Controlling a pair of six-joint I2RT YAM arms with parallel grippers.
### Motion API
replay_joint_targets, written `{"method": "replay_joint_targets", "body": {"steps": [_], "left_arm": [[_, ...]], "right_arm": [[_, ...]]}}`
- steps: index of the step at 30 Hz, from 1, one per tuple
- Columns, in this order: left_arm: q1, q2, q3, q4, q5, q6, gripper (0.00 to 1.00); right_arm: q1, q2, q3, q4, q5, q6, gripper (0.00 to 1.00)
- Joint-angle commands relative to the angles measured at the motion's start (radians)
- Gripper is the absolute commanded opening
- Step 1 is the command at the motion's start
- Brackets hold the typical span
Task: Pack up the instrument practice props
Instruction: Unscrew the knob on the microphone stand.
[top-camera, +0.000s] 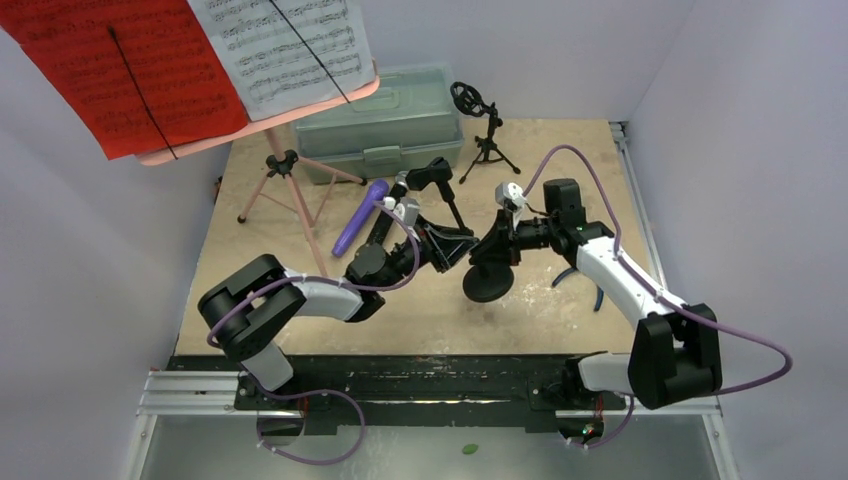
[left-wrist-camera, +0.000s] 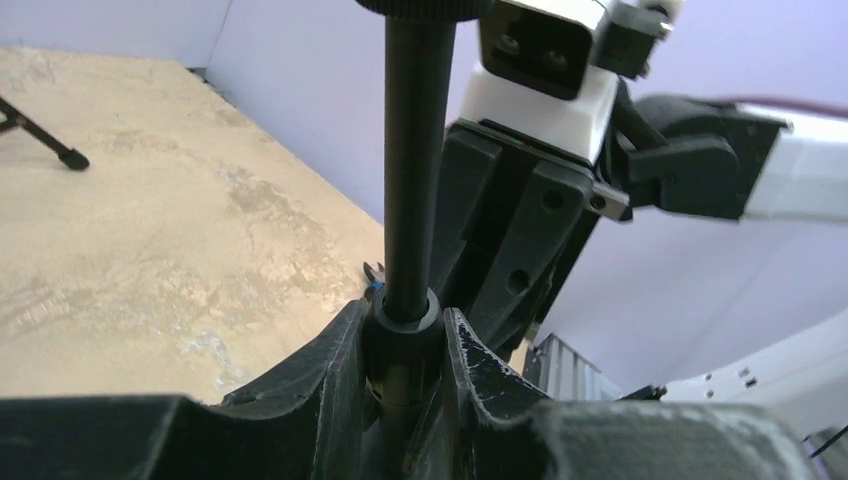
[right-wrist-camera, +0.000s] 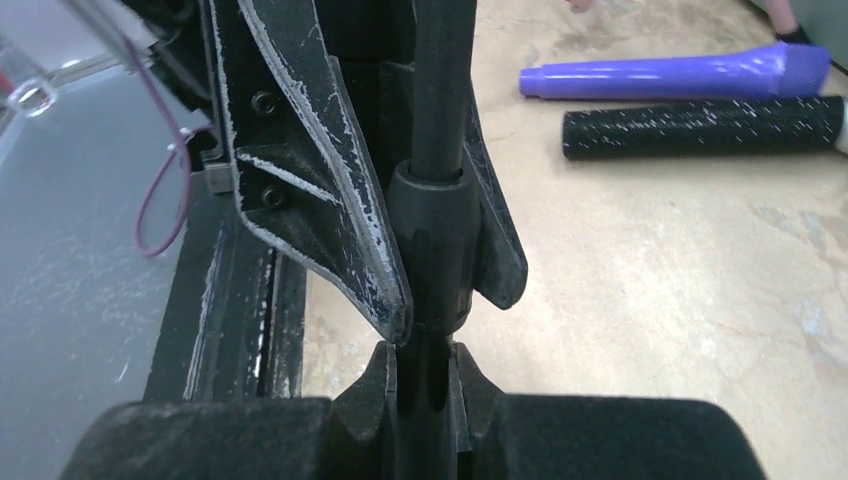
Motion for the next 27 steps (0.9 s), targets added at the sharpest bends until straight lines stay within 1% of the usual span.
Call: {"method": "replay_joint_targets", "body": {"steps": [1, 2, 4, 5, 7, 8, 9, 10, 12, 14, 17, 20, 22, 24, 25, 27], "left_arm": [[-0.006, -0.036, 0.045, 0.005, -0.206, -0.301, 0.00], [-0.009, -0.043, 0.076, -0.106, -0.227, -0.342, 0.00], [-0.044, -0.073, 0.153, -0.369, -0.356, -0.423, 0.00], [-0.075, -0.088, 0.197, -0.503, -0.437, -0.448, 0.00], [-0.137, -0.107, 0.294, -0.776, -0.618, -0.513, 0.00], [-0.164, -0.108, 0.340, -0.880, -0.678, -0.544, 0.00], [-0.174, -0.105, 0.377, -0.986, -0.716, -0.582, 0.00], [-0.180, -0.102, 0.401, -1.033, -0.735, -0.609, 0.00], [-0.183, -0.103, 0.405, -1.033, -0.734, -0.615, 0.00], [-0.184, -0.109, 0.390, -0.999, -0.720, -0.604, 0.01], [-0.184, -0.132, 0.351, -0.913, -0.678, -0.515, 0.32], [-0.184, -0.191, 0.292, -0.842, -0.636, -0.391, 0.67], [-0.183, -0.242, 0.237, -0.810, -0.607, -0.291, 0.85], [-0.183, -0.295, 0.166, -0.738, -0.546, -0.165, 0.97], [-0.182, -0.322, 0.126, -0.687, -0.497, -0.096, 0.99], [-0.177, -0.366, 0.029, -0.534, -0.371, 0.026, 1.00]], "right_arm": [[-0.001, -0.098, -0.078, 0.296, 0.252, 0.223, 0.00], [0.000, -0.108, -0.084, 0.326, 0.323, 0.263, 0.00], [0.000, -0.115, -0.093, 0.358, 0.464, 0.300, 0.00], [-0.001, -0.117, -0.099, 0.372, 0.502, 0.312, 0.00], [0.000, -0.121, -0.109, 0.388, 0.552, 0.331, 0.00], [-0.001, -0.121, -0.111, 0.393, 0.561, 0.336, 0.00], [-0.001, -0.123, -0.112, 0.398, 0.561, 0.337, 0.00], [-0.002, -0.124, -0.113, 0.401, 0.558, 0.340, 0.00], [-0.003, -0.126, -0.114, 0.410, 0.531, 0.346, 0.00], [-0.011, -0.126, -0.118, 0.420, 0.481, 0.357, 0.00], [-0.038, -0.126, -0.124, 0.443, 0.357, 0.388, 0.00], [-0.061, -0.130, -0.139, 0.465, 0.273, 0.414, 0.00], [-0.061, -0.128, -0.147, 0.484, 0.219, 0.432, 0.00], [-0.061, -0.121, -0.151, 0.502, 0.165, 0.445, 0.00], [-0.061, -0.118, -0.152, 0.511, 0.137, 0.449, 0.00], [-0.061, -0.110, -0.156, 0.531, 0.054, 0.454, 0.00]]}}
